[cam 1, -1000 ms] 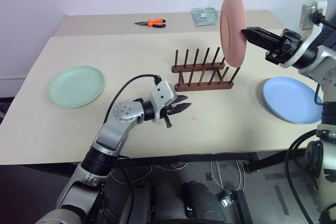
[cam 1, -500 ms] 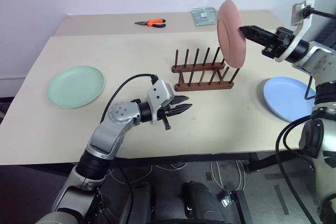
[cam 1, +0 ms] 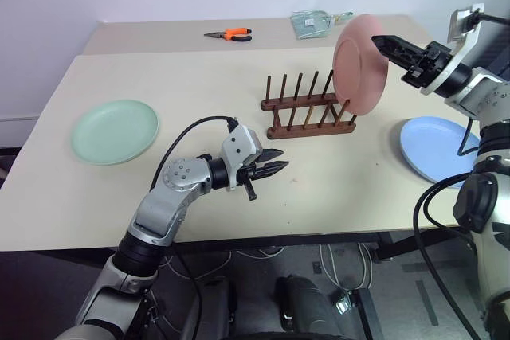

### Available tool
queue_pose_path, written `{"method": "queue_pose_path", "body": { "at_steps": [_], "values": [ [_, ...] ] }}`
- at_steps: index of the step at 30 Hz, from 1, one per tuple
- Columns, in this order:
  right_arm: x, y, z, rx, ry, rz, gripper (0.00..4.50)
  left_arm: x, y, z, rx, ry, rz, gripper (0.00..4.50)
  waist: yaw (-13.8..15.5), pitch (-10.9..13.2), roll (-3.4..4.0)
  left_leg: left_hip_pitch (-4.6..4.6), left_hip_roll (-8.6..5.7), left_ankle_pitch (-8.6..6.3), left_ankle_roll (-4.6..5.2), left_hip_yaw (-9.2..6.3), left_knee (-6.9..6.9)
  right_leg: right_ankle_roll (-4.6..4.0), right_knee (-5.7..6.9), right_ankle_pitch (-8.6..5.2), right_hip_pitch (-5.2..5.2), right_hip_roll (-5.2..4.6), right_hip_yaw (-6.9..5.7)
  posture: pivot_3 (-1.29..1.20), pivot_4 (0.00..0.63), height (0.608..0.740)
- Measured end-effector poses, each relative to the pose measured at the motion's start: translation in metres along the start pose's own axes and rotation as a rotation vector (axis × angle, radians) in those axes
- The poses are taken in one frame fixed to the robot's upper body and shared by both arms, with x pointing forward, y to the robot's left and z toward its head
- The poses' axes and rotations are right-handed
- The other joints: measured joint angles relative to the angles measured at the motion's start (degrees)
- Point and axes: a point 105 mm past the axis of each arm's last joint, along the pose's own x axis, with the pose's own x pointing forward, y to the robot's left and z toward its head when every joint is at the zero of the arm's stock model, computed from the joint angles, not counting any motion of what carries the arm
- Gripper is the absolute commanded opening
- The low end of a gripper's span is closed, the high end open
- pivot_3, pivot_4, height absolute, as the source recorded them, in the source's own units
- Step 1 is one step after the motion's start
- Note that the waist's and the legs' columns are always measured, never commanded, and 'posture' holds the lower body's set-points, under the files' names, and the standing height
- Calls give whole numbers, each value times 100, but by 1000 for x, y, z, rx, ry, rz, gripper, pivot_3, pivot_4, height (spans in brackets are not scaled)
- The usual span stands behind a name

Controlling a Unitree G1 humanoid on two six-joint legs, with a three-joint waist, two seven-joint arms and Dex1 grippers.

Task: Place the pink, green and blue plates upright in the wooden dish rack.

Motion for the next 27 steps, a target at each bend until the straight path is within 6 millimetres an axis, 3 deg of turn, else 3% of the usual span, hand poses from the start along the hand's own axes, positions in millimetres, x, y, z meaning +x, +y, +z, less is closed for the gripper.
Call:
{"method": "queue_pose_path", "body": {
  "at_steps": [4,9,13,15,17,19,22,24,26,27],
  "values": [
    [-2,-5,6,-34,-32,-47,4233,0,0,0,-2,2,-1,1100,1,0,0,-1,-1,0,0,0,-3,0,-3,0,-1,-1,0,0,150,740],
    [-11,-11,35,-141,-149,-143,4233,0,0,0,-3,3,0,1100,9,1,1,-2,-2,0,0,1,-8,0,-9,0,-2,-1,0,0,150,740],
    [-35,-20,57,-244,-216,-276,4233,-1,-2,3,5,-4,4,1100,19,1,1,-4,-4,0,0,1,-15,0,-18,0,-2,-4,0,0,150,740],
    [-59,-23,60,-324,-193,-344,4378,-3,-2,2,0,1,9,1100,43,1,1,-5,-5,0,1,1,-25,0,-27,0,-1,-5,-1,0,150,740],
    [-80,-21,44,-414,-83,-352,4378,-8,-1,-2,-5,15,25,1100,37,0,1,-4,-4,-1,2,3,-34,0,-31,0,-2,-4,-1,0,150,740],
    [-88,-11,11,-479,81,-311,4378,-15,6,-2,-43,-1,74,1100,19,-1,4,-3,-3,0,3,3,-39,1,-25,0,-5,-2,-1,0,150,740],
    [-82,17,-39,-548,297,-193,4500,-33,35,13,-157,-122,249,1915,-37,-6,19,4,3,1,4,6,-31,3,-1,0,-12,10,6,0,150,740],
    [-71,45,-67,-603,403,-65,4500,-59,69,16,-175,-150,479,2912,-46,-6,19,7,14,0,4,4,-13,4,16,0,-11,30,6,0,150,740],
    [-56,74,-95,-642,489,73,4500,-102,108,9,-180,-130,798,3865,-52,-4,16,13,21,0,4,3,2,4,26,0,-4,41,6,0,150,740],
    [-48,87,-108,-655,518,135,4500,-129,127,3,-182,-106,979,3865,-45,-3,11,13,20,0,3,2,12,4,31,0,-4,41,5,0,150,740]
  ]
}}
